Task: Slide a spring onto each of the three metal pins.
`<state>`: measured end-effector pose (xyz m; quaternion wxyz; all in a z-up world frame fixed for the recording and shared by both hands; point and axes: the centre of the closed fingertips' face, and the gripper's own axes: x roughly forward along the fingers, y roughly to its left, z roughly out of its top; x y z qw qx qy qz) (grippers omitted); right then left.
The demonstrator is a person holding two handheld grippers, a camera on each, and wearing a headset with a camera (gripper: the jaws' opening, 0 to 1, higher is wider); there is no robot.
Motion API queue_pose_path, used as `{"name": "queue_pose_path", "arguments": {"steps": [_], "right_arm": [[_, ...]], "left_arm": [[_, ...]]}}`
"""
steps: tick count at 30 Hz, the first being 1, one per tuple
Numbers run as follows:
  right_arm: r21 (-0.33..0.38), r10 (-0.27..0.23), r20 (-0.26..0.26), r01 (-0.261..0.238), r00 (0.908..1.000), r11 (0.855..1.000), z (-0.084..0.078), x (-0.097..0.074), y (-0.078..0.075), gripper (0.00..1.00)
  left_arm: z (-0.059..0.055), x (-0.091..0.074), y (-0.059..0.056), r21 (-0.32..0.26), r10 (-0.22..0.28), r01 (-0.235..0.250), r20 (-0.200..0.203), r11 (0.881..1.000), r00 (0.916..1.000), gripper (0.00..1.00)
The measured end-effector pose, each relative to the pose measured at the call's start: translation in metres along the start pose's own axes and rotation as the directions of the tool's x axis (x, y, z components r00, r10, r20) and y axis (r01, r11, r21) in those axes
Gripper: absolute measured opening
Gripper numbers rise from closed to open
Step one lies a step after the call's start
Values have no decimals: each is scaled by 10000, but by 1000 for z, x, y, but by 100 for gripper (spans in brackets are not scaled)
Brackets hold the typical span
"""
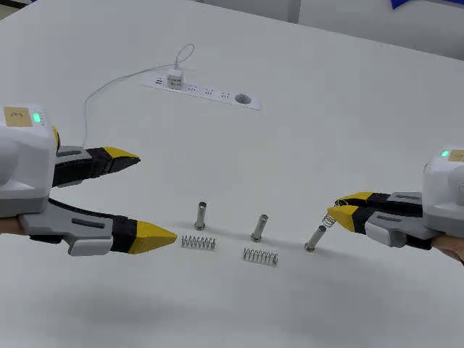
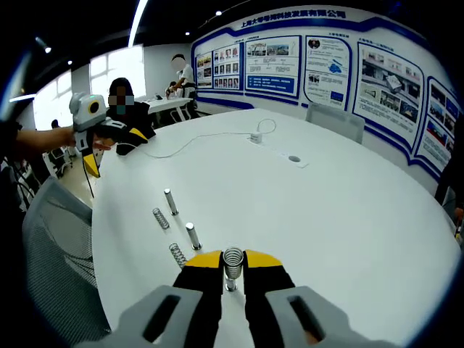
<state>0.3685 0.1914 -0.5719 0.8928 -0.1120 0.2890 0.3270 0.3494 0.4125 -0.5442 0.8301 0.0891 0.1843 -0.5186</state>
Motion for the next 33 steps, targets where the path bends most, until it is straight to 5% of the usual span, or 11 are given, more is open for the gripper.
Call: {"name": "queue_pose_path", "arguments": {"steps": [13,33], "right_arm": [[87,114,-265,-112,9996,9999,-9,9,2,10],[-239,94,-1019,-119,9948,9996,-38,28,2,11]], "left_arm": [[-15,-3,0,-281,116,-127,-400,9995,9991,92],[-23,-9,2,-506,348,-380,-620,9980,9975,98]]}}
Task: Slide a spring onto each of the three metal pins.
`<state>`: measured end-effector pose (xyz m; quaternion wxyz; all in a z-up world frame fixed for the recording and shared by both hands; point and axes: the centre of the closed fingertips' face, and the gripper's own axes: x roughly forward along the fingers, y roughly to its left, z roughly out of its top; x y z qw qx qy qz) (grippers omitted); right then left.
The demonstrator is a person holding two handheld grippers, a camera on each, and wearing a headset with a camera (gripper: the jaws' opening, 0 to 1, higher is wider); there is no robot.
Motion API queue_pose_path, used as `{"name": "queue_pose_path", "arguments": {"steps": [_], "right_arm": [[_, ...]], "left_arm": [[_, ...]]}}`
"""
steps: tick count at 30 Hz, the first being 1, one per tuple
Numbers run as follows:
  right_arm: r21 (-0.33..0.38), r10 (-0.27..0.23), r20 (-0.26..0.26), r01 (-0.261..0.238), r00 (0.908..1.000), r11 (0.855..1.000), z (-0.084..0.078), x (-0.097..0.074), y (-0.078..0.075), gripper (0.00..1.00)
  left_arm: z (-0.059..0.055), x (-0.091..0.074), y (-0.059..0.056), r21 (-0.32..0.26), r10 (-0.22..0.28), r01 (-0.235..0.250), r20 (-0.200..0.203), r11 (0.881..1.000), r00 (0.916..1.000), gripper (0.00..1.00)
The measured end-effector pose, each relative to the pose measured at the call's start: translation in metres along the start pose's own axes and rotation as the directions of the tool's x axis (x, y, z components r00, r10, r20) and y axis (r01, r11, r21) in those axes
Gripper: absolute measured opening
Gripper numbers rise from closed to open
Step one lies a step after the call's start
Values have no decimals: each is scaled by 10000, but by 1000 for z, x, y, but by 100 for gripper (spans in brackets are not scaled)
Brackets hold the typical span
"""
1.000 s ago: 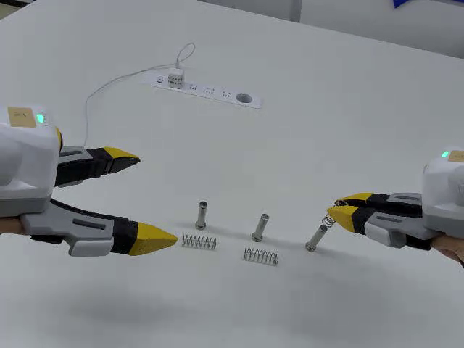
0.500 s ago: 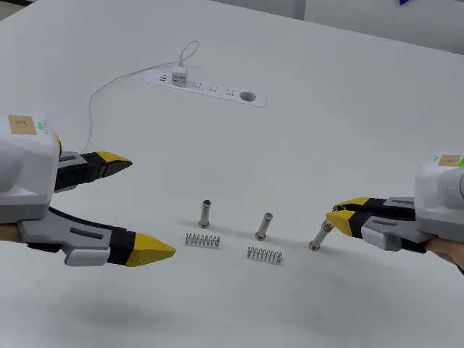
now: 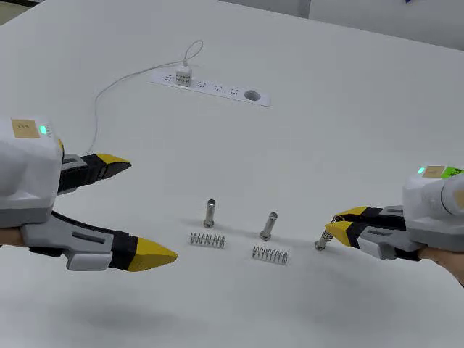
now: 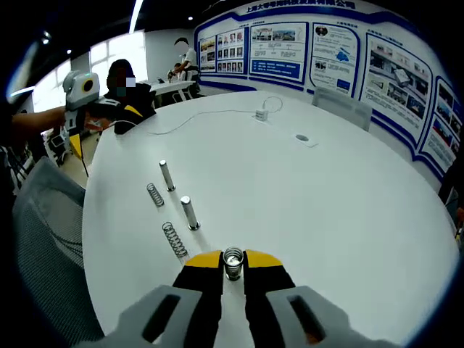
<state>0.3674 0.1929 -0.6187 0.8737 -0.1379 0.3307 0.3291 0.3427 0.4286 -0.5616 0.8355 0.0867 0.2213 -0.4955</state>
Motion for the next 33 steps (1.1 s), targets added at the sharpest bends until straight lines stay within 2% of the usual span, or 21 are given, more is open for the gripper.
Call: {"name": "queue_pose_path", "arguments": {"steps": [13,19,22,25,28,33], "right_arm": [[40,-10,-321,11,9995,10000,-15,15,0,11],[90,-41,-347,44,9994,9999,-16,15,-1,11],[430,44,-313,-31,9995,9991,-16,16,-1,11],[212,18,-456,-9,9990,9998,-18,15,-1,12],[259,-145,-313,153,9994,9995,-14,11,-4,17],[219,-311,70,309,9995,9993,0,0,-3,17]], "left_arm": [[-2,-10,6,-134,351,-351,36,9993,9994,100],[-5,-10,4,-164,324,-324,-35,9993,9995,100],[-6,-10,3,-128,321,-322,-80,9994,9995,100],[-6,-11,3,-137,347,-348,-74,9993,9994,100],[-4,-13,2,-122,355,-355,-15,9993,9994,100],[-1,-16,3,-17,399,-399,-31,9992,9992,100]]}}
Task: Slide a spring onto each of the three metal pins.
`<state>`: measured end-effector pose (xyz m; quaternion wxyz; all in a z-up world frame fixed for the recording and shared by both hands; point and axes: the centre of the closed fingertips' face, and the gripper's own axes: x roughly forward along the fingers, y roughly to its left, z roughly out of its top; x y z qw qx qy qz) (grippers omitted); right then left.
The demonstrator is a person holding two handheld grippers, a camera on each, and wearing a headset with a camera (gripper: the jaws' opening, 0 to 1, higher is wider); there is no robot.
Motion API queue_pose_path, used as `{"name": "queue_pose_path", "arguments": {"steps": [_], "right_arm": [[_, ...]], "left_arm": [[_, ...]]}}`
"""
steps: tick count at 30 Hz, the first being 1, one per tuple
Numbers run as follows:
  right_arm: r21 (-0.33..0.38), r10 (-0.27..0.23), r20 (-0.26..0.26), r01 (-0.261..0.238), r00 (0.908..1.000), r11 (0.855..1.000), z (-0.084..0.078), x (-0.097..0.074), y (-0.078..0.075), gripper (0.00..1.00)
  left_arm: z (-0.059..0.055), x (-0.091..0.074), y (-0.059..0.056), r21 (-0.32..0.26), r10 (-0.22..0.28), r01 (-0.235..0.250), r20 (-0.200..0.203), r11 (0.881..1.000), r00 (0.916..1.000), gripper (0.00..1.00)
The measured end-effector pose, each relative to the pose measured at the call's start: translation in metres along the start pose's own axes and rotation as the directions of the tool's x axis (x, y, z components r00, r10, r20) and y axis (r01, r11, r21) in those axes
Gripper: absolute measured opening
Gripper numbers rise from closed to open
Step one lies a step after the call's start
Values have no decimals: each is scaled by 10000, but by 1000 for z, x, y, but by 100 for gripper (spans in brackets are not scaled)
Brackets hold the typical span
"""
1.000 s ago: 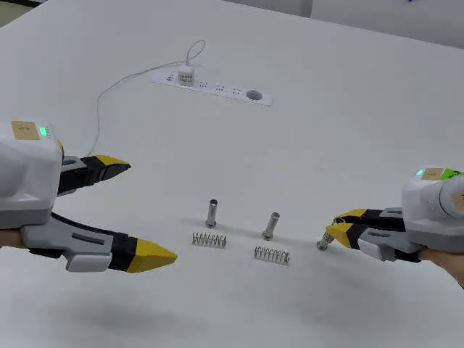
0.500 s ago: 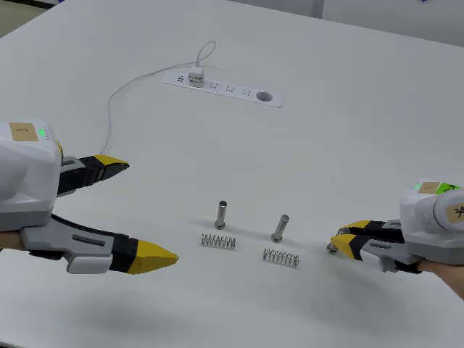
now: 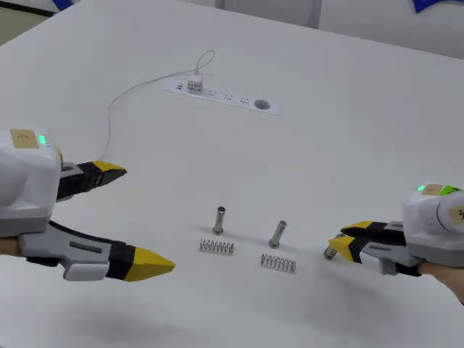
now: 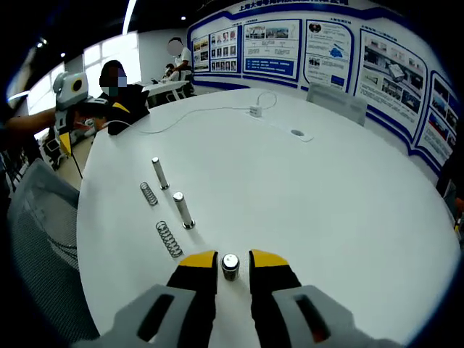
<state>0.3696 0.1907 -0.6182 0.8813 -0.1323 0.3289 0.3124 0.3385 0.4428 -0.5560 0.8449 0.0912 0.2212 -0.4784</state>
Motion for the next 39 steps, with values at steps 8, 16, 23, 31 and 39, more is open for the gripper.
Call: {"name": "queue_pose_path", "arguments": {"steps": [8,16,23,31,39], "right_arm": [[-490,-290,1038,342,9942,9982,39,-18,7,17],[-2016,846,925,-646,9921,9773,51,-11,42,17],[-2370,1601,144,-1522,9870,9595,28,5,66,17],[-2512,1979,-615,-2071,9783,9455,5,19,77,17],[-2434,2205,-930,-2369,9710,9406,-6,35,85,17]], "left_arm": [[9,2,-5,193,-69,67,144,9998,9999,100],[10,1,-8,217,-71,66,222,9997,9997,100],[2,-5,-3,37,94,-94,138,9999,9999,100],[-5,-8,4,-202,264,-262,73,9995,9996,100],[-8,-3,4,-289,202,-204,-68,9994,9998,100]]}}
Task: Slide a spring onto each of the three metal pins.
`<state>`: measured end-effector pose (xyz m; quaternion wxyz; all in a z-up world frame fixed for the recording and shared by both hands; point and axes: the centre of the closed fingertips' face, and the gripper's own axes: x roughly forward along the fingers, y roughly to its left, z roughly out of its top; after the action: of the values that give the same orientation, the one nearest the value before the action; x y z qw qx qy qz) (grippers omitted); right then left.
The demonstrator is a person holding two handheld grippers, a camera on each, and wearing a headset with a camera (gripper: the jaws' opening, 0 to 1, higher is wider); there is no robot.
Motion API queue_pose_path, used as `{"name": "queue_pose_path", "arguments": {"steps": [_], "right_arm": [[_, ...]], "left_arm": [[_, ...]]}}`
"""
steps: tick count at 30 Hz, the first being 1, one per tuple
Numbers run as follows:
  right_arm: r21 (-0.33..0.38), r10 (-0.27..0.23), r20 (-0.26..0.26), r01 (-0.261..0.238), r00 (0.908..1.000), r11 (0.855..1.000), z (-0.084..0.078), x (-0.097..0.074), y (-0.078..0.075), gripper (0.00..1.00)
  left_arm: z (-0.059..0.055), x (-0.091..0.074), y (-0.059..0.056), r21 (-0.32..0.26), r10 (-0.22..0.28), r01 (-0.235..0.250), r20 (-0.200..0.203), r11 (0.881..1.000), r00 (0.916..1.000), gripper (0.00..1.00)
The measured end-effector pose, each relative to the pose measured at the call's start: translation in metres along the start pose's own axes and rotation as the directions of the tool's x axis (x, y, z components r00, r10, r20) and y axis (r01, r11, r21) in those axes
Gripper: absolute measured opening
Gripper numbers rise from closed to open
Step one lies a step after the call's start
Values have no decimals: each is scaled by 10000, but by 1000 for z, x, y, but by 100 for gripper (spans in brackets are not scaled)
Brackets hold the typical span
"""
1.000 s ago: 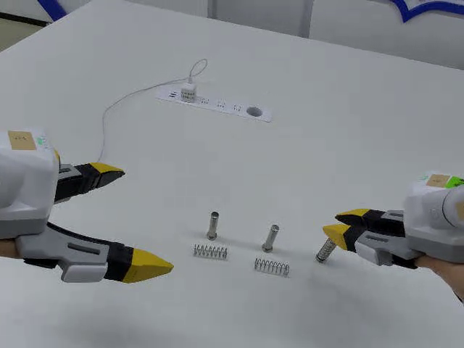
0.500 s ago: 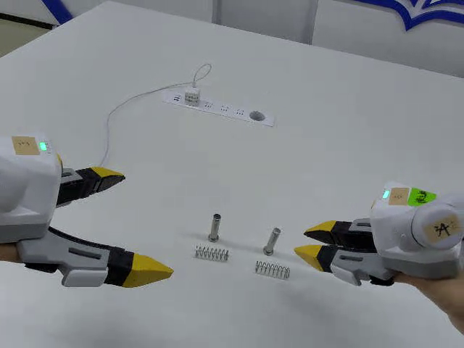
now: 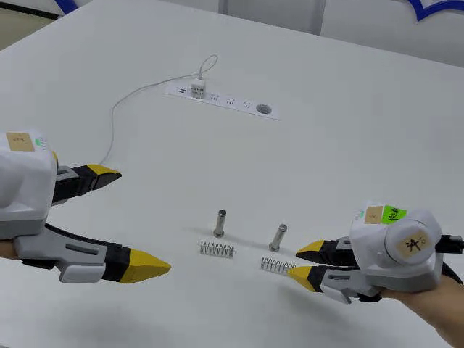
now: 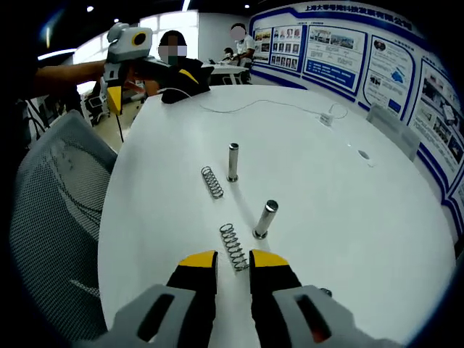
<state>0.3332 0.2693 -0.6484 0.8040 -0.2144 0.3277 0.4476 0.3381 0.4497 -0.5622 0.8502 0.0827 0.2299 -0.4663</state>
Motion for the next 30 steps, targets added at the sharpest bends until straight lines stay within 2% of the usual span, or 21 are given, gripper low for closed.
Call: {"name": "queue_pose_path", "arguments": {"steps": [6,11,21,30], "right_arm": [[-232,100,-440,-111,9990,9997,-11,13,-4,17],[-283,345,-750,-367,9966,9989,-19,17,-5,17],[25,649,-547,-649,9964,9979,-16,21,-1,17],[115,842,-539,-837,9950,9964,-16,22,2,11]], "left_arm": [[-5,2,-2,-46,-47,46,-168,10000,9998,100],[-9,1,-2,-102,-28,25,-301,9999,9995,100],[-12,4,-5,-239,-116,107,-383,9997,9992,100],[-14,5,-8,-204,-177,168,-457,9997,9988,99]]}}
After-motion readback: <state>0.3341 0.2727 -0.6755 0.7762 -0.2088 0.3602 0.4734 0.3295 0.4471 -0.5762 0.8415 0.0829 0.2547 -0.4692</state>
